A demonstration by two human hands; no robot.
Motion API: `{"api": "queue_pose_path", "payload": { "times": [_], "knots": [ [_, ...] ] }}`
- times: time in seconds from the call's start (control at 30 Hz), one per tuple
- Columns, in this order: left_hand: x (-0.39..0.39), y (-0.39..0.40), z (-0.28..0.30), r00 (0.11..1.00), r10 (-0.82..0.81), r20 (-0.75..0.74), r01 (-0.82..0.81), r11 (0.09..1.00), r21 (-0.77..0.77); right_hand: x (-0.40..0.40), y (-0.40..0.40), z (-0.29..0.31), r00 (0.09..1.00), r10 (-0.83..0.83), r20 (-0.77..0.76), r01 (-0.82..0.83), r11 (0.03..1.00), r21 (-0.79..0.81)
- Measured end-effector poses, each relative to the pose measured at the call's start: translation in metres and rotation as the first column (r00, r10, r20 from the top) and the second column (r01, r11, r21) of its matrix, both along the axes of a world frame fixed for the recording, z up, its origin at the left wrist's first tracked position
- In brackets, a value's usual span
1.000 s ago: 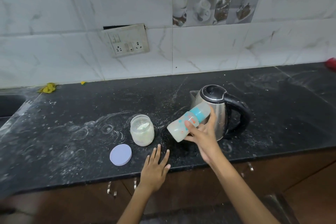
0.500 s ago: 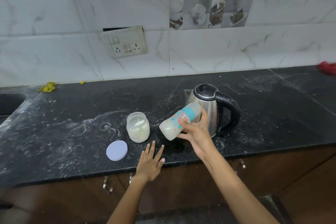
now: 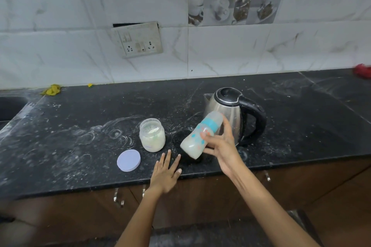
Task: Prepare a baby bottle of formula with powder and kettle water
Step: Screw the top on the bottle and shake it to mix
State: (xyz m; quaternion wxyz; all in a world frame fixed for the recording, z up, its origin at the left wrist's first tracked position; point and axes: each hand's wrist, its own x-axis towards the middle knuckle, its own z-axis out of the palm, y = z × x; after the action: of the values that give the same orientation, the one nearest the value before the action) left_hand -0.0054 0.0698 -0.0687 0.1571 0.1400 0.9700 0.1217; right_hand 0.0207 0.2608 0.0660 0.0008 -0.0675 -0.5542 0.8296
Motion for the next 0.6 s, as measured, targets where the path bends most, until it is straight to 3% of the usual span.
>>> {"api": "queue_pose_path", "payload": {
  "times": [0.1,0.23,0.47,0.6],
  "knots": [
    [0.0,-0.002,0.0,1.0,0.002,0.0,-0.002,1.0,0.014,-0.003,0.009,0.001,0.999,-0.045,0.02,0.046,0.998,-0.031],
    [0.0,0.0,-0.001,1.0,0.0,-0.012,0.0,1.0,0.013,0.002,0.006,0.006,0.994,0.094,0.051,-0.097,0.994,0.056],
    [0.001,-0.001,0.0,1.0,0.011,0.006,-0.011,1.0,0.018,-0.002,-0.006,0.004,0.963,0.121,0.239,-0.13,0.991,0.02],
    [0.0,-0.002,0.001,0.999,0.007,0.033,-0.008,1.0,0.026,-0.001,-0.002,0.006,0.933,0.227,0.278,-0.227,0.973,-0.033]
  ]
}}
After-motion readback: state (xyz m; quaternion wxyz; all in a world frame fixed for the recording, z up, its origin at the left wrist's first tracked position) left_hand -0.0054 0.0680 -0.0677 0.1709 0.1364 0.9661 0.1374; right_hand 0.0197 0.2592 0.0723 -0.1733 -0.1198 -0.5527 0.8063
